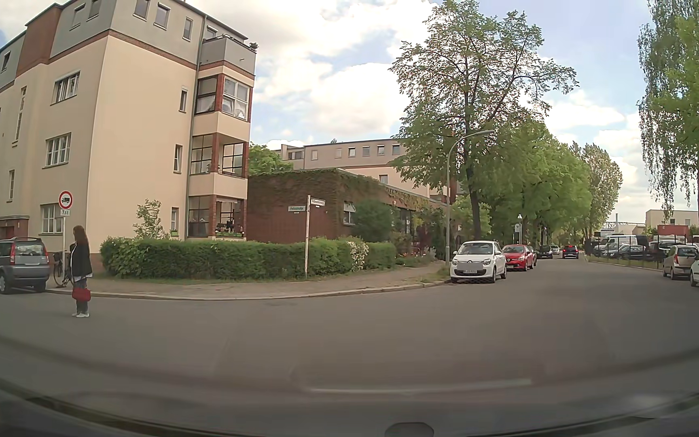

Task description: Follow the waypoints while adhering to traffic rules and regulations

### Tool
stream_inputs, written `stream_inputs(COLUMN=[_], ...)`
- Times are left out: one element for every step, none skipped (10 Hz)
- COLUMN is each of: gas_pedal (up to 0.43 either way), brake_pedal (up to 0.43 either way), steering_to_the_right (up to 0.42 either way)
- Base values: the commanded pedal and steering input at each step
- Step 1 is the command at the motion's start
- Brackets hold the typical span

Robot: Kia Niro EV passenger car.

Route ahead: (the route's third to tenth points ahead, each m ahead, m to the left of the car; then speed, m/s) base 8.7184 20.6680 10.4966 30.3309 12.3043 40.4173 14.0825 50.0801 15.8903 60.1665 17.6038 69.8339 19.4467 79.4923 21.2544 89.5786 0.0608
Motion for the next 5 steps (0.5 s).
stream_inputs(gas_pedal=[0.000,0.000,0.000,0.000,0.000], brake_pedal=[0.018,0.018,0.018,0.018,0.018], steering_to_the_right=[-0.678,-0.615,-0.557,-0.493,-0.444])
